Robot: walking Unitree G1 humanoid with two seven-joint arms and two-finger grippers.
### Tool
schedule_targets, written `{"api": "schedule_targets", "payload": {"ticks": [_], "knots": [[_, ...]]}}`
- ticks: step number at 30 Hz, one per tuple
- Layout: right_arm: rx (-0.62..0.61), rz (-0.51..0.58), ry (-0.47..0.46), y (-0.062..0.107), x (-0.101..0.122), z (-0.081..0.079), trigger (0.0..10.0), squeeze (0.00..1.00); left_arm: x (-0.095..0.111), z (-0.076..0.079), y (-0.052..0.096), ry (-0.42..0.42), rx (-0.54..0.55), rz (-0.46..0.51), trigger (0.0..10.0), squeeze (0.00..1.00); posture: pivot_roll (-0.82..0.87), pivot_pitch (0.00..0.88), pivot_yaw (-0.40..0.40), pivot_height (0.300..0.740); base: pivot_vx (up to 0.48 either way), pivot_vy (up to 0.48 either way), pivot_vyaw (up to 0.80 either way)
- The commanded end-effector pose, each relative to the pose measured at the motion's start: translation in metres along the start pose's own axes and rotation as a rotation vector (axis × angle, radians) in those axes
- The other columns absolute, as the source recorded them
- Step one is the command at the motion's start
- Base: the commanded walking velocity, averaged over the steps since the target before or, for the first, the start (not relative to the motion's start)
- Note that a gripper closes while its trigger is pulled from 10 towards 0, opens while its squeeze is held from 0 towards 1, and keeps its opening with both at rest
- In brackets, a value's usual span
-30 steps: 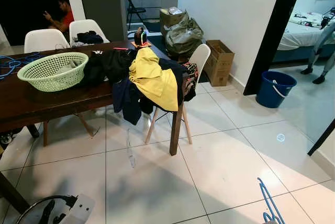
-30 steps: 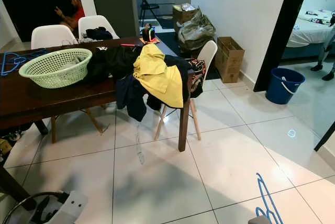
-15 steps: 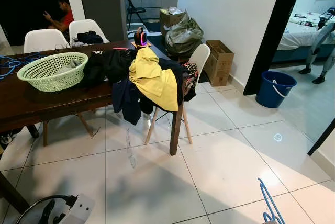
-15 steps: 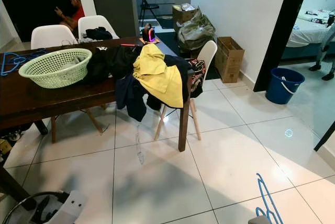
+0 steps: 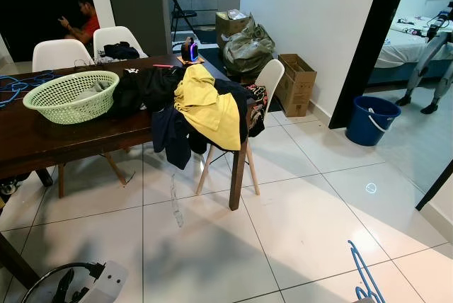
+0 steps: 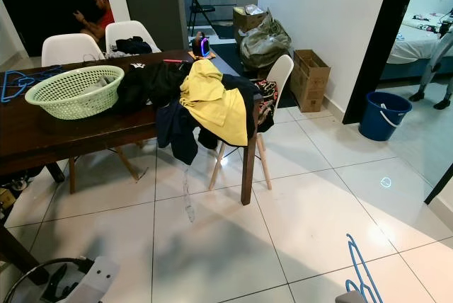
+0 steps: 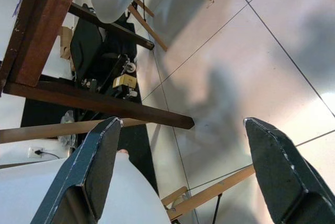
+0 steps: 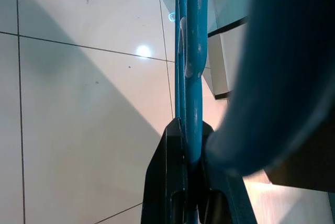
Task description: Hang hanger
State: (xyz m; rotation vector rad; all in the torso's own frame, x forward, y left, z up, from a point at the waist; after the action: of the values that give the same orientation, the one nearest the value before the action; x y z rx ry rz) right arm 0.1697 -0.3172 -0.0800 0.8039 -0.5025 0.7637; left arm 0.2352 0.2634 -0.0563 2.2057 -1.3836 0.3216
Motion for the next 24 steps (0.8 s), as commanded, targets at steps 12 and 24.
{"api": "schedule_targets", "payload": {"ticks": [12, 24], "knots": [[-0.001, -0.01, -0.005, -0.0011, 0.0001, -0.0005, 10.0, 0.0, -0.0003, 0.0049, 0.0009, -0.01, -0.025, -0.005, 10.0, 0.0, 0.0, 0.0, -0.005, 0.74, 0.0, 0.0, 0.0], [0.0, -0.01, -0.005, -0.0015, 0.0008, -0.0011, 10.0, 0.0, -0.0002, 0.0045, 0.0001, -0.011, -0.025, -0.006, 10.0, 0.0, 0.0, 0.0, -0.003, 0.74, 0.0, 0.0, 0.0]]}}
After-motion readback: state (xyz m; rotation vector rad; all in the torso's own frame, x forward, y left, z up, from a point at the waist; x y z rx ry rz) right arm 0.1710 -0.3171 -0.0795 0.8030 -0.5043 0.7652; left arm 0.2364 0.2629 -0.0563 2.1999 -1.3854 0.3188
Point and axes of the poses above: a point about 5 cm out from each wrist's last joint towards the gripper, its own y axis pointing back from the gripper into the wrist, its own x axis along the axis of the wrist's last joint, z = x × y, the point moved 5 cm from there along -y, pointing out of the wrist towards the gripper, and after that the axes turned 12 degrees about -y, right-handed, at the moved point
